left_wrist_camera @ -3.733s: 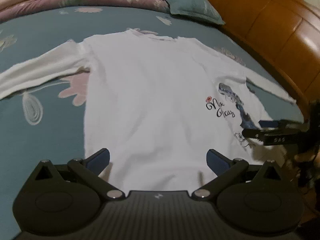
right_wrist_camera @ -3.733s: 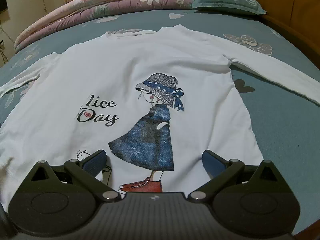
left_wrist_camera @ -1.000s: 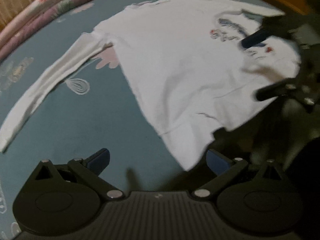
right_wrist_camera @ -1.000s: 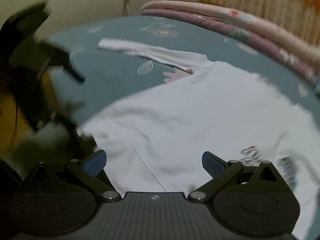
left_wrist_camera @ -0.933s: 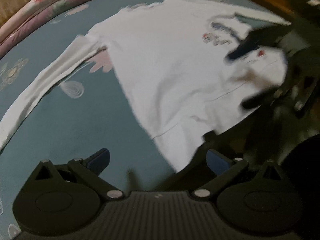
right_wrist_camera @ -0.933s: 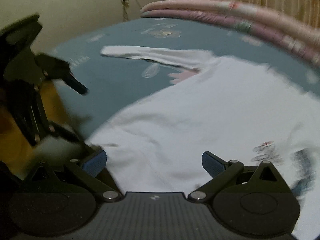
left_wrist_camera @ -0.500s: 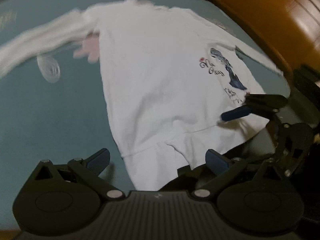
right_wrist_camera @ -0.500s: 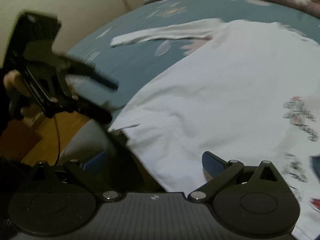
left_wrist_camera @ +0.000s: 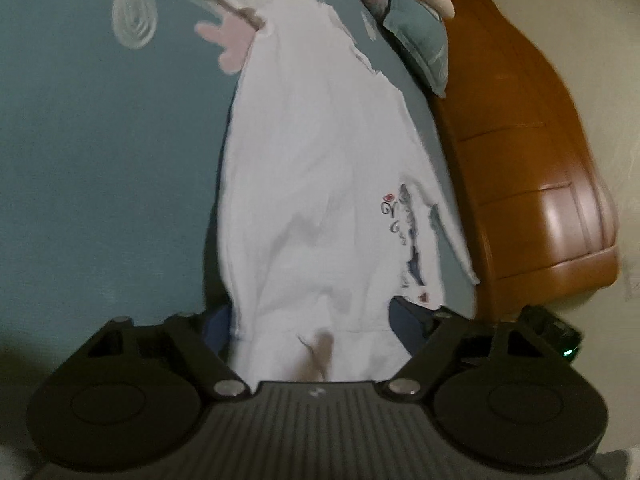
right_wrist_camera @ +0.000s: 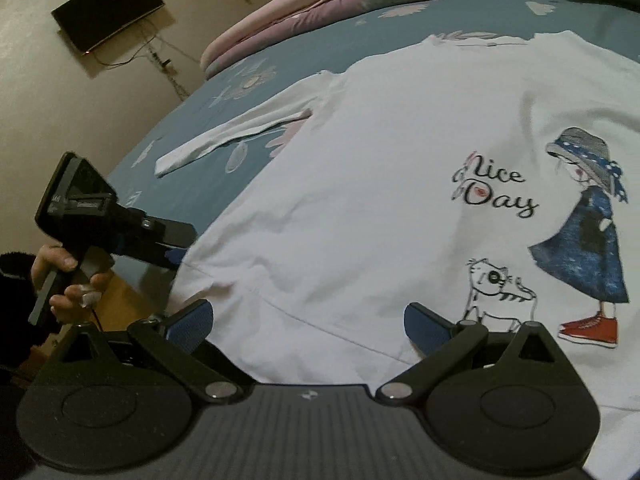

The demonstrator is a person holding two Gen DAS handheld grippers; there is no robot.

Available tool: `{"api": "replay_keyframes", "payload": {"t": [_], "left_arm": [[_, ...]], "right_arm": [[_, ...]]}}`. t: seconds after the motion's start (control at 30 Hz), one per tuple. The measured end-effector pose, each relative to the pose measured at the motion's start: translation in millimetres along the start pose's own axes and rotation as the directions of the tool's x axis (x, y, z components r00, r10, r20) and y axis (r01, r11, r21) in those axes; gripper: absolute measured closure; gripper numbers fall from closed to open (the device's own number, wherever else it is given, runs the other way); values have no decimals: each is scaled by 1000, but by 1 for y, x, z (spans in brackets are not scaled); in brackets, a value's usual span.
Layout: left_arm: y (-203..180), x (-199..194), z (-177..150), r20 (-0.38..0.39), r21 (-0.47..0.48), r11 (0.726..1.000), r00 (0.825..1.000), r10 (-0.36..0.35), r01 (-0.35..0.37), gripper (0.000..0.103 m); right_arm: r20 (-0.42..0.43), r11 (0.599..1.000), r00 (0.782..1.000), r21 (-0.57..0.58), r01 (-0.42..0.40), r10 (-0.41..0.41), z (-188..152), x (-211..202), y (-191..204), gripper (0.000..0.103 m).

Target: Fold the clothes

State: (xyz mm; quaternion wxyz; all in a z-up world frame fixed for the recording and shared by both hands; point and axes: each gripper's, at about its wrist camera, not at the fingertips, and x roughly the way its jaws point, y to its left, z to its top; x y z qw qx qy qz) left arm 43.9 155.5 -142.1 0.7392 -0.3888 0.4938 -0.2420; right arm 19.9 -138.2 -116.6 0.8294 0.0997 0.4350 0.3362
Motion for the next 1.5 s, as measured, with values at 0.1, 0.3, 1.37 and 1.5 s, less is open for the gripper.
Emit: {"api": "replay_keyframes", "payload": {"t": [0.1,0.3,1.37,1.5], "left_arm": [[14,-6,-10,-18,-49,999,1000,8,-9,66],[1,-9,-16,-24,12,987,987,158,-158,102],[-98,113,70,131,539,765,933,336,-352,21],[-96,113,73,122,518,787,940,320,-335,20]], "right_arm": [[8,1000,1000,10,21,-21,-5,-5,-3,0],[43,993,997,102,56,-60,-15,-18,-23,0],[116,868,870,206,451,-479,21,-83,-172,56],[136,924,941,276,265,-310,21,-97,-200,54]]}}
